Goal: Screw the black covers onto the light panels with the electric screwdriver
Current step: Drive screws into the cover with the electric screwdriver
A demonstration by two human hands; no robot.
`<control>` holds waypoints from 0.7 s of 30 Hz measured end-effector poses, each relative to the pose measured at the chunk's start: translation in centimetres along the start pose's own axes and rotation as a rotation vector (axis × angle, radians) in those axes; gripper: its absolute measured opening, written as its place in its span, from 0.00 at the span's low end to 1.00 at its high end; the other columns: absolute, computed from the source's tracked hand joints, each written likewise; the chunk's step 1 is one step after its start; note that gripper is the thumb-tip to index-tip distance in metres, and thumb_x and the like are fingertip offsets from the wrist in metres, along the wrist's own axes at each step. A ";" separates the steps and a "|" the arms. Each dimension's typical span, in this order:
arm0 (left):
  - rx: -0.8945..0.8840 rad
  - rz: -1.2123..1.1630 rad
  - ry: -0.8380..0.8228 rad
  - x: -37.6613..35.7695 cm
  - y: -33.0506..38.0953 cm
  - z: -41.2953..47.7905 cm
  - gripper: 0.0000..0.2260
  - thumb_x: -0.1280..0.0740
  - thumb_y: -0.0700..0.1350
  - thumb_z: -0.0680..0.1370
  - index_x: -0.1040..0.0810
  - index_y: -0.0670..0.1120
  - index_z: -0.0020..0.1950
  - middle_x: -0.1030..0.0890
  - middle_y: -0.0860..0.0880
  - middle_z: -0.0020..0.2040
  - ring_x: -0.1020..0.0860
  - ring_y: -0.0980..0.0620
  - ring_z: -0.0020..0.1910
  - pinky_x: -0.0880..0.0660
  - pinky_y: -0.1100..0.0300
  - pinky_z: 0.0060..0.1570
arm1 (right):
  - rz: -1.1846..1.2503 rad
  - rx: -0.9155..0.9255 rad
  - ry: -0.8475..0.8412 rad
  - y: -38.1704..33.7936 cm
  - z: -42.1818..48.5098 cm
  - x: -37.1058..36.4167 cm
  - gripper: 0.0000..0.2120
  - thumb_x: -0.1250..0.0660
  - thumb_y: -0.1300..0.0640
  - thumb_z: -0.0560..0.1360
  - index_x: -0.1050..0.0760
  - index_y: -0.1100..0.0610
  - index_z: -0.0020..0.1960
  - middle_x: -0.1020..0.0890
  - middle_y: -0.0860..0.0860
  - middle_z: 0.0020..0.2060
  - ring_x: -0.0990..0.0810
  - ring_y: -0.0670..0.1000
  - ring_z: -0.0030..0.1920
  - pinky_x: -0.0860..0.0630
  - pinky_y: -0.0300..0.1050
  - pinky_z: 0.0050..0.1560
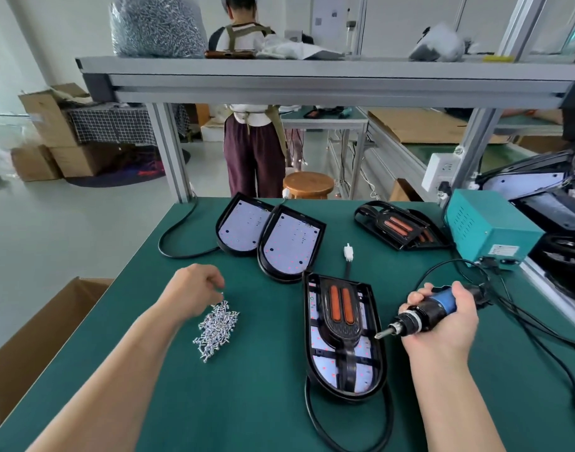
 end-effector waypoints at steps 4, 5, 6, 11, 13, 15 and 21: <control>-0.016 0.032 0.051 -0.6 0.1 0.4 0.09 0.26 0.38 0.72 0.21 0.51 0.38 0.19 0.54 0.37 0.20 0.48 0.42 0.24 0.58 0.43 | 0.015 0.007 0.022 -0.4 0.1 0.3 0.16 0.33 0.45 0.77 0.31 0.55 0.56 0.25 0.46 0.38 0.25 0.47 0.31 0.30 0.37 0.34; -0.017 0.044 0.058 -0.6 0.2 0.5 0.08 0.27 0.38 0.72 0.21 0.50 0.38 0.20 0.54 0.37 0.20 0.48 0.42 0.24 0.58 0.44 | 0.021 0.015 0.029 -0.5 0.1 0.3 0.17 0.32 0.45 0.77 0.32 0.54 0.57 0.25 0.46 0.39 0.25 0.47 0.32 0.30 0.37 0.35; -0.015 0.058 0.060 -0.7 0.2 0.6 0.07 0.28 0.38 0.73 0.21 0.49 0.38 0.20 0.53 0.37 0.21 0.47 0.43 0.24 0.58 0.44 | 0.026 0.027 0.032 -0.6 0.1 0.3 0.17 0.32 0.45 0.77 0.32 0.54 0.58 0.25 0.46 0.41 0.26 0.47 0.33 0.30 0.37 0.36; -0.045 0.020 0.226 1.0 1.9 -1.5 0.04 0.31 0.38 0.76 0.22 0.46 0.42 0.20 0.51 0.38 0.22 0.45 0.43 0.27 0.55 0.42 | 0.006 0.139 0.062 -1.1 -0.7 -0.3 0.10 0.31 0.48 0.78 0.28 0.54 0.50 0.22 0.47 0.36 0.25 0.47 0.31 0.28 0.39 0.40; -0.103 -0.209 0.253 1.6 4.6 -3.9 0.07 0.30 0.38 0.74 0.21 0.49 0.39 0.19 0.50 0.32 0.21 0.49 0.36 0.26 0.57 0.37 | -0.026 0.191 0.075 -1.4 -1.3 -0.9 0.11 0.30 0.47 0.78 0.28 0.53 0.47 0.22 0.46 0.28 0.23 0.46 0.27 0.25 0.37 0.35; -0.172 -0.518 0.092 0.4 8.2 -6.9 0.07 0.28 0.37 0.73 0.19 0.48 0.38 0.17 0.47 0.32 0.22 0.54 0.31 0.25 0.63 0.34 | -0.040 0.215 0.069 -1.6 -1.9 -1.7 0.11 0.28 0.47 0.78 0.27 0.53 0.48 0.22 0.46 0.27 0.23 0.46 0.26 0.25 0.34 0.30; -0.130 -1.005 -0.275 -5.2 14.1 -13.0 0.07 0.28 0.29 0.73 0.16 0.40 0.42 0.16 0.40 0.37 0.19 0.52 0.35 0.22 0.65 0.38 | -0.026 0.294 -0.001 -2.7 -4.8 -4.8 0.10 0.29 0.50 0.77 0.28 0.53 0.50 0.23 0.48 0.28 0.24 0.48 0.28 0.27 0.33 0.28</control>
Point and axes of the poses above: each hand's wrist, its own z-axis towards the middle knuckle, its own x-axis out of the back of the hand, y = z × x, the point moved 6 cm from there along z, towards the middle knuckle
